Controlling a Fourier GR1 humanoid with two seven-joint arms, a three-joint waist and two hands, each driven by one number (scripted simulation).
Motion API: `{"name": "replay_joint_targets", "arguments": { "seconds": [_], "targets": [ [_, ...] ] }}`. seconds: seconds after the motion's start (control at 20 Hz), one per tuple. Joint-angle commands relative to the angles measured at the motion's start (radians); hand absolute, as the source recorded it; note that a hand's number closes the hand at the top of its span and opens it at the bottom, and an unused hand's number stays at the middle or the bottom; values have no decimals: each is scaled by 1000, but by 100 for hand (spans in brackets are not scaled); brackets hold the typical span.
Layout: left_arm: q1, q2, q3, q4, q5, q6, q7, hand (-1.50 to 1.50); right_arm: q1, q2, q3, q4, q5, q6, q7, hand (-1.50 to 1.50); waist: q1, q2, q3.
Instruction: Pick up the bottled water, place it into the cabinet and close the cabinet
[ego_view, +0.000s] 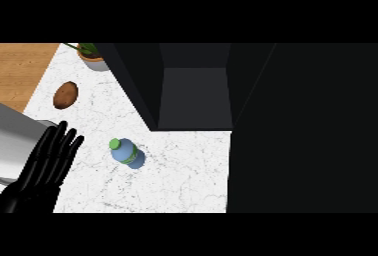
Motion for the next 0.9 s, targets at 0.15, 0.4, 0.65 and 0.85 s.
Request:
{"name": "replay_joint_targets", "arguments": {
  "seconds": [0.15, 0.4, 0.65, 0.85],
  "targets": [
    [-13, -19, 46, 157, -46, 16, -138, -150, 194, -43, -24, -109, -51, 72, -97, -150, -9, -1, 0],
    [-121, -1, 116, 341, -75, 37, -204, -150, 199, -5, 44, -105, 38, 38, -101, -150, -10, 1, 0],
    [-144, -18, 125, 547, -89, 31, -319, -150, 260, -37, 33, -177, 16, 63, -104, -150, -15, 2, -1],
    [-182, 5, 159, 673, -80, -1, -427, -150, 232, -59, -14, -156, -20, 63, -96, -150, -4, 3, -1]
  ]
}}
